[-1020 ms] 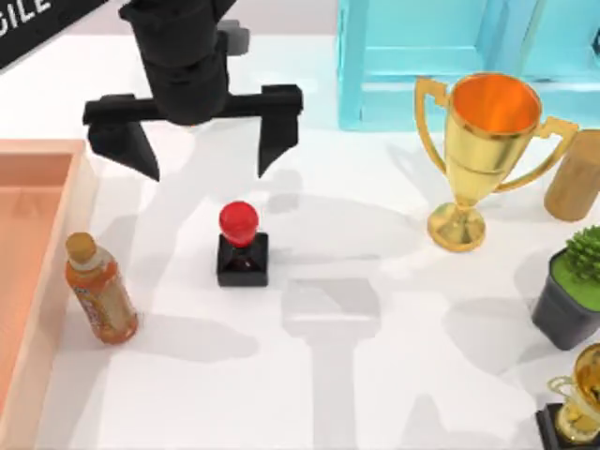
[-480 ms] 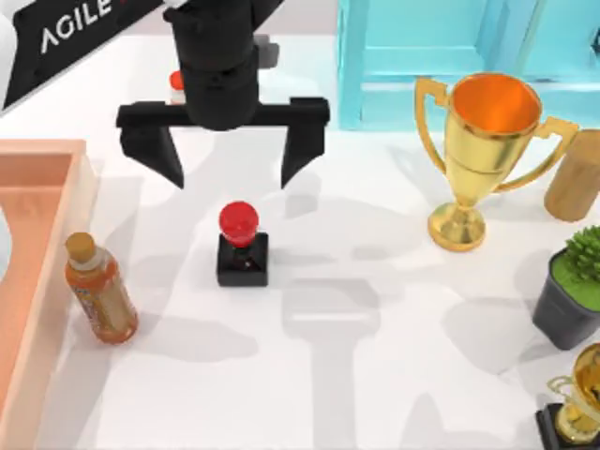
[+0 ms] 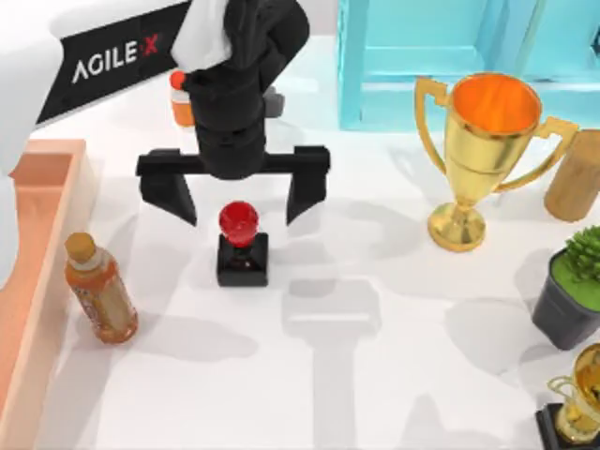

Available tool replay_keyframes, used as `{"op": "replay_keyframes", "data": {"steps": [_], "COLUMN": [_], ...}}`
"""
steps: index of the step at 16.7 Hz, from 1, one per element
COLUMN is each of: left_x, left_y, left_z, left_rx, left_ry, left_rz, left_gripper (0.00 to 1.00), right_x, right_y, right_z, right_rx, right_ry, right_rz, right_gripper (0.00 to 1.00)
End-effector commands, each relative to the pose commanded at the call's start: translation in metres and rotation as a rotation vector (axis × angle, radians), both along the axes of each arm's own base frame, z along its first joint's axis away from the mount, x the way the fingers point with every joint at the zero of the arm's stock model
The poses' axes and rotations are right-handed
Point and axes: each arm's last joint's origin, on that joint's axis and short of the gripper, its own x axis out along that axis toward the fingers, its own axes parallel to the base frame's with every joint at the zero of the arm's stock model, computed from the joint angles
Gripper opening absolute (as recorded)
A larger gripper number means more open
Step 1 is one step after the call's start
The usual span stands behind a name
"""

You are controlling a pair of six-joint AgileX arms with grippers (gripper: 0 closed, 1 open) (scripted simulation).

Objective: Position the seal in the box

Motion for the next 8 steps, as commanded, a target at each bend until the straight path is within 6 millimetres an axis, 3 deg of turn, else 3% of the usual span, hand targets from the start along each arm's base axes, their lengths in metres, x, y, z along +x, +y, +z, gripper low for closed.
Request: {"op": "replay_keyframes", "data": {"steps": [3, 8], "left_x": [-0.003, -0.004], "left_y": [0.001, 0.001], "left_z": [-0.029, -0.034], "left_rx": [0.002, 0.002], "left_ry": [0.003, 0.004], "left_rz": [0.000, 0.000], "left_gripper": [1.00, 1.00], "right_x": [0.000, 0.000], "right_y": [0.000, 0.000], "right_z": [0.000, 0.000], "right_rx": [0.000, 0.000], "right_ry": [0.000, 0.000], "right_rz": [0.000, 0.000], "right_gripper": [1.00, 1.00]}}
